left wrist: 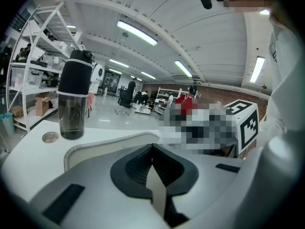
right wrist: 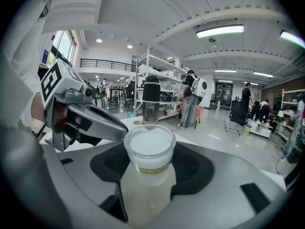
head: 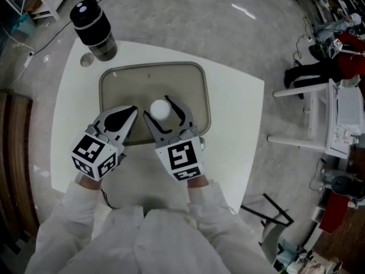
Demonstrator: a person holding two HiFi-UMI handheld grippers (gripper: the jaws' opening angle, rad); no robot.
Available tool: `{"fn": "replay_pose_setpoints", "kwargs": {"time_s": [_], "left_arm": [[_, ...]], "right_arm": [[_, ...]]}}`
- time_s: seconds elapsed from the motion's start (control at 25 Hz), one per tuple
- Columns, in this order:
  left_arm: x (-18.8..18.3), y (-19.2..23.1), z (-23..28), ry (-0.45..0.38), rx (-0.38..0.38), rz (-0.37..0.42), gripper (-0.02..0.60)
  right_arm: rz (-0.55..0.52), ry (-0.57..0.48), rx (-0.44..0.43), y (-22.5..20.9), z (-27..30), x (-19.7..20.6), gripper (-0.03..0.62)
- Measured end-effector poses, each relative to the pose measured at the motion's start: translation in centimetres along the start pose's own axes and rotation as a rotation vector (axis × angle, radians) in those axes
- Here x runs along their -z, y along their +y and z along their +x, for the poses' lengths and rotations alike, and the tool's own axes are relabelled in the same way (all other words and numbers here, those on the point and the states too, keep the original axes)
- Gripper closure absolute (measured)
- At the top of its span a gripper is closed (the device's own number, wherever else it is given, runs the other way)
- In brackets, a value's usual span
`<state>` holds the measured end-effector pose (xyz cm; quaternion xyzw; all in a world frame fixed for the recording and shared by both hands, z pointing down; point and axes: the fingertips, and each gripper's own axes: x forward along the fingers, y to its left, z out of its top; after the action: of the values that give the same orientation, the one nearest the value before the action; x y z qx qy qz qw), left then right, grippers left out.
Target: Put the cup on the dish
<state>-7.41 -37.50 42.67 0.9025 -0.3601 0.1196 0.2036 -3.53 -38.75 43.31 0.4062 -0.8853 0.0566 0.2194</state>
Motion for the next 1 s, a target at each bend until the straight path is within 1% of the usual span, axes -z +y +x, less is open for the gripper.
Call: {"fn": "replay_pose_setpoints", "kwargs": {"time_s": [0.2, 0.4, 0.68, 1.0], "left_arm": [[1.3, 1.5, 1.0, 0.021, 0.006, -0.039, 0.575], [2.4, 2.8, 1.7, 0.041, 0.011, -0.057, 0.575], [3.4, 3.5, 2.5, 0.066, 0.007, -0.083, 0.575], [4.2, 3.7, 3.2, 0.078, 0.002, -0.093, 0.575]], "right_arm": [[0.012, 0.02, -0.016, 0.1, 2.5, 1.0, 0.324], [0.028, 0.016, -0.024, 0.1, 4.2, 1.9, 0.324], [0.008, 0.011, -0.004, -0.3, 4.8, 2.8, 0.324], [0.001, 0.02, -0.01, -0.2, 5.0, 3.9, 0.324]]}}
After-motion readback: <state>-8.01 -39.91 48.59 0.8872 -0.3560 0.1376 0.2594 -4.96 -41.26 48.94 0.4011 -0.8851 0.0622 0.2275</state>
